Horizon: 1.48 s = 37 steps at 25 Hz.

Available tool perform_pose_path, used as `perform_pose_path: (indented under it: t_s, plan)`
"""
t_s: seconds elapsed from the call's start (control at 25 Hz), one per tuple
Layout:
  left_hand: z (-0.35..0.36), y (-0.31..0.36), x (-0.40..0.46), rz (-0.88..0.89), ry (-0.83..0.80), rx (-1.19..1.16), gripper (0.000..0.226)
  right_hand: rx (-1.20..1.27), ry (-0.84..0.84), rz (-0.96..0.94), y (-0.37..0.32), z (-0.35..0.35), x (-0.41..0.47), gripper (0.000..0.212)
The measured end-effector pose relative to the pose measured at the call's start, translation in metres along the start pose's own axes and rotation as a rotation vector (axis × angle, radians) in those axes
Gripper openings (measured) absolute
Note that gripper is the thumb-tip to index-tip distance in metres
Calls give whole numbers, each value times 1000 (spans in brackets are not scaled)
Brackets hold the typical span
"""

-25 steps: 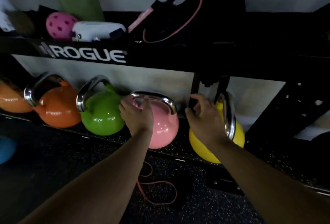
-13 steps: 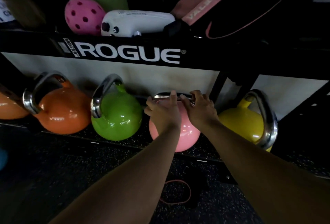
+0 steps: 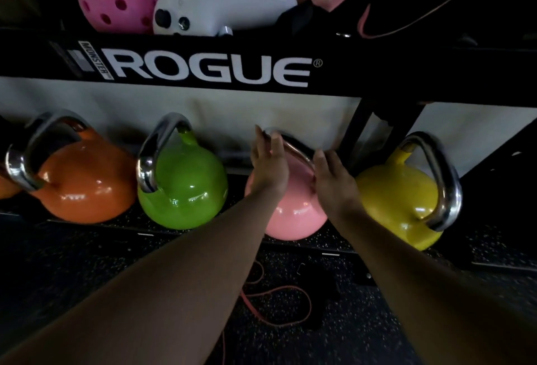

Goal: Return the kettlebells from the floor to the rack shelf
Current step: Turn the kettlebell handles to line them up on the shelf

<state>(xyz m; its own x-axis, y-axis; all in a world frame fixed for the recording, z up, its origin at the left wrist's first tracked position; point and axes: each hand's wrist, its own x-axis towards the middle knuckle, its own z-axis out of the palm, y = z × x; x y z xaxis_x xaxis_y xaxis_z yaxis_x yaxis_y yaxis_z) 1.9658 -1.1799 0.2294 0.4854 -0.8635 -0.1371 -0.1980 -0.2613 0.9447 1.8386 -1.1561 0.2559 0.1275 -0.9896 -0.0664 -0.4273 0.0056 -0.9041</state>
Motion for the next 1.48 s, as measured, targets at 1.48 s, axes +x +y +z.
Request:
perform_pose_path:
  t_s: [1.48]
  plan:
    - [-11,7,45,74,-282,27,46,411,-1,99,0,67,-21,48]
